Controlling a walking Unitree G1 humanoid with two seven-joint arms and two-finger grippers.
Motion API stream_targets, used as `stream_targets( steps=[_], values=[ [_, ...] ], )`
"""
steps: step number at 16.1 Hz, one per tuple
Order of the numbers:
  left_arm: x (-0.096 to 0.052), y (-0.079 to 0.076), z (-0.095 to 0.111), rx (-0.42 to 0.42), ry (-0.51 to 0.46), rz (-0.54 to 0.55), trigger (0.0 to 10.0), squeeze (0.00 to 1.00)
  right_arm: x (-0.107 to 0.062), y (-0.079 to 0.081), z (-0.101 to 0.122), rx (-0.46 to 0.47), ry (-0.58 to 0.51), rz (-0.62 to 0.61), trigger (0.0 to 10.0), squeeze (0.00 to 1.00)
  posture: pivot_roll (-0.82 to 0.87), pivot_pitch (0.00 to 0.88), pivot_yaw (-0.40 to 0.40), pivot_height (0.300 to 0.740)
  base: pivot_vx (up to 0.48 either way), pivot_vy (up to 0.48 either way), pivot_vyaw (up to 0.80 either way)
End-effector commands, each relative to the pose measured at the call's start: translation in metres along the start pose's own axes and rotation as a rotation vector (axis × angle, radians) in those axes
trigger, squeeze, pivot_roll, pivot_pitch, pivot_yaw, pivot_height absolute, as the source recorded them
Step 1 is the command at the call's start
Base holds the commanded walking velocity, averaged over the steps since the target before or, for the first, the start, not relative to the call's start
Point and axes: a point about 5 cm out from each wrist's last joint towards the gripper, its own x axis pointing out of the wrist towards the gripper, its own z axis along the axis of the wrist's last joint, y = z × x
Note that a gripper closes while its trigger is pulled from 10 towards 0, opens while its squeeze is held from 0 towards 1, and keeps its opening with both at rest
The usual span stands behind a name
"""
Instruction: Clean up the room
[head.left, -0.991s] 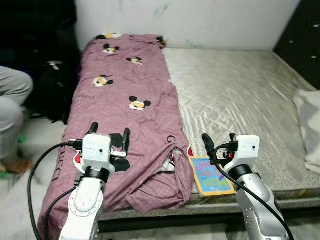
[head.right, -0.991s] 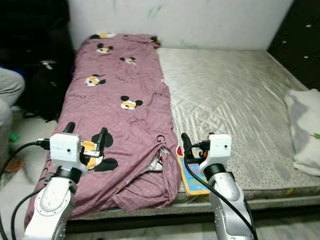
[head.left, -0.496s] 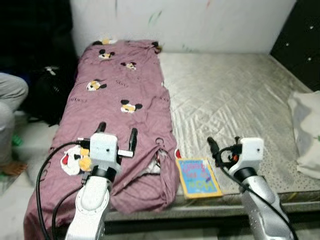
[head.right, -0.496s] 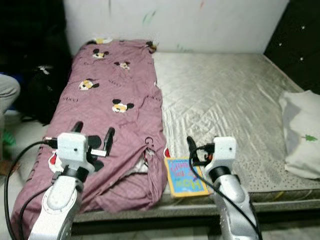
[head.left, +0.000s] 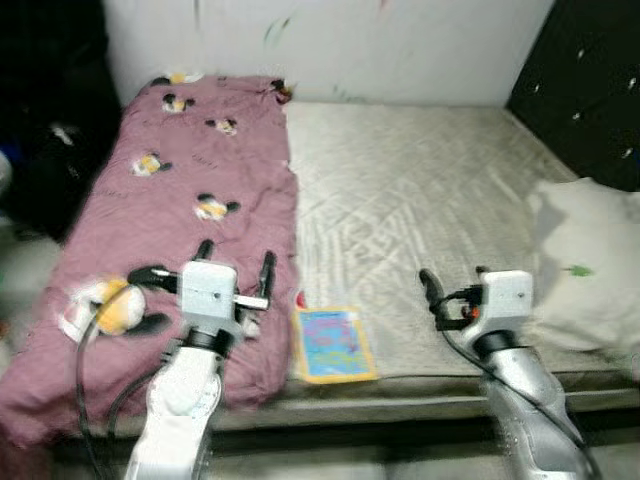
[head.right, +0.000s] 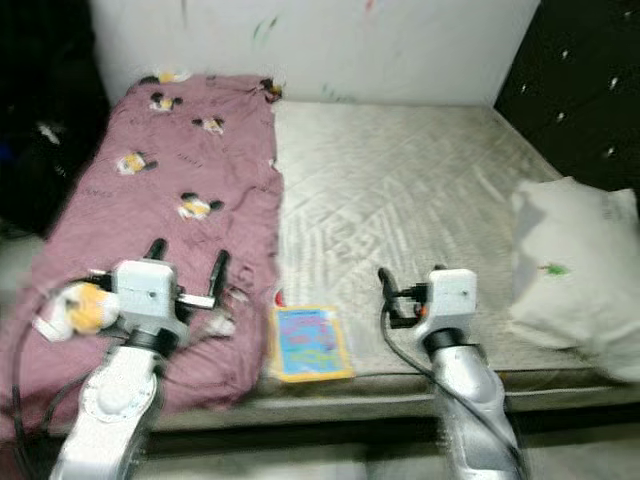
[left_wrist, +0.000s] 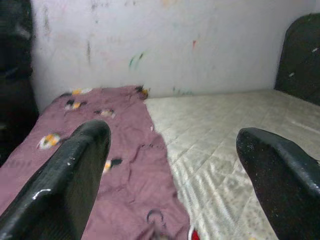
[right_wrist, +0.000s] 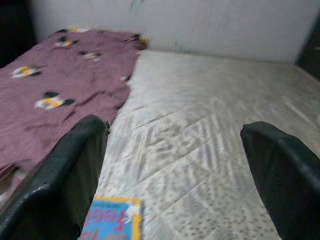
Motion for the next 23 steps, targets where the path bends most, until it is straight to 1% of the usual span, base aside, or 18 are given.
stream_targets(
  steps=[1, 4, 8, 11, 14, 16, 17, 18, 23],
  values=[
    [0.0009, -0.0001, 0.0008, -0.006, -0.003, -0.004, 10.0, 0.00, 0.0020, -0.0012, 0.0054, -0.012, -0.019, 0.006, 10.0, 0.00, -0.10, 0.064, -0.080, 0.740, 0.000, -0.345, 0.80],
    [0.0016, 0.0000, 0.0006, -0.008, -0.002, -0.003, 10.0, 0.00, 0.0022, -0.0023, 0.0038, -0.008, -0.018, 0.002, 10.0, 0.00, -0.09, 0.064, -0.080, 0.740, 0.000, -0.345, 0.60],
    [0.0023, 0.0003, 0.0004, -0.008, -0.004, -0.007, 10.0, 0.00, 0.0020, -0.0016, 0.0020, -0.002, -0.017, -0.004, 10.0, 0.00, -0.10, 0.058, -0.074, 0.740, 0.000, -0.343, 0.00],
    [0.0018, -0.0014, 0.0028, -0.037, -0.031, -0.025, 10.0, 0.00, 0.0016, -0.0037, 0.0007, 0.008, -0.013, -0.019, 10.0, 0.00, -0.10, 0.057, -0.073, 0.740, 0.000, 0.000, 0.00],
    [0.0012, -0.0062, 0.0047, -0.031, -0.050, -0.074, 10.0, 0.00, 0.0030, -0.0062, -0.0013, -0.033, 0.002, -0.047, 10.0, 0.00, -0.10, 0.048, -0.073, 0.740, 0.000, 0.000, 0.00],
    [0.0012, -0.0063, 0.0050, -0.035, -0.055, -0.079, 10.0, 0.00, 0.0050, -0.0070, -0.0002, -0.028, 0.002, -0.055, 10.0, 0.00, -0.10, 0.048, -0.073, 0.740, 0.302, 0.000, 0.00],
    [0.0011, -0.0064, 0.0051, -0.036, -0.057, -0.081, 10.0, 0.00, 0.0060, -0.0069, 0.0001, 0.010, 0.005, -0.052, 10.0, 0.00, -0.09, 0.039, -0.074, 0.740, 0.349, 0.000, 0.00],
    [0.0011, -0.0065, 0.0047, -0.036, -0.057, -0.082, 10.0, 0.00, 0.0065, -0.0070, 0.0005, 0.022, 0.001, -0.049, 10.0, 0.00, -0.09, 0.039, -0.074, 0.740, 0.352, 0.000, 0.00],
    [0.0024, -0.0059, 0.0034, -0.034, -0.055, -0.087, 10.0, 0.00, 0.0094, -0.0068, 0.0016, 0.002, -0.010, -0.060, 10.0, 0.00, -0.09, 0.033, -0.068, 0.740, 0.362, 0.000, 0.00]
  ],
)
